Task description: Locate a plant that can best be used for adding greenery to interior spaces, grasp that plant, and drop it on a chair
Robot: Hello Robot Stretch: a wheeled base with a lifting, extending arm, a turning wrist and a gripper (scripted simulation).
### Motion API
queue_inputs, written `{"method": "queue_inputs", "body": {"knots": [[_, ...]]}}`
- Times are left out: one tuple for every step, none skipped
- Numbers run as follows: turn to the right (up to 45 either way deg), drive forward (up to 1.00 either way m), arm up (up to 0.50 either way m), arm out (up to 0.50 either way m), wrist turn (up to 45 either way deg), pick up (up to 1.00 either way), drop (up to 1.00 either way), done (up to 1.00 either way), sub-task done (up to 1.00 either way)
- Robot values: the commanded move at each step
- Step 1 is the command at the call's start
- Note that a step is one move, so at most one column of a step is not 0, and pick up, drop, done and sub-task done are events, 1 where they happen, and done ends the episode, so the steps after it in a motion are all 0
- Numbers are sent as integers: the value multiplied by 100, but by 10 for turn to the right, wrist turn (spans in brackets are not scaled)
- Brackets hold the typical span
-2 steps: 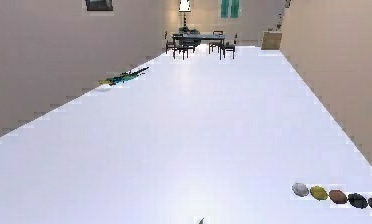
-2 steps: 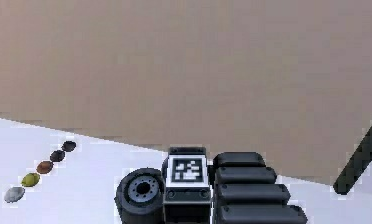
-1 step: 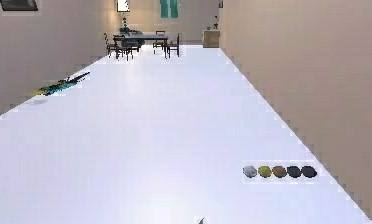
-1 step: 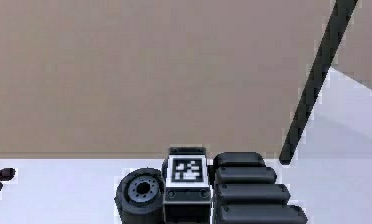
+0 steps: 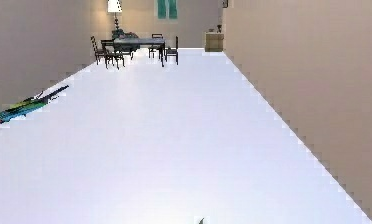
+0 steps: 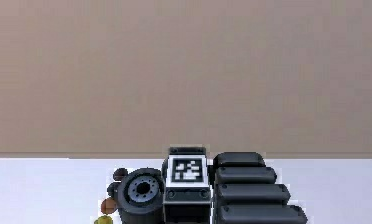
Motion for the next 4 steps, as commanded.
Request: {"method": "queue_inputs", "body": {"knots": [[30, 0, 0, 0, 0, 0, 0, 0, 0], [0, 80, 0, 0, 0, 0, 0, 0, 0], [0, 100, 0, 0, 0, 0, 0, 0, 0], [0, 100, 0, 0, 0, 0, 0, 0, 0]]}}
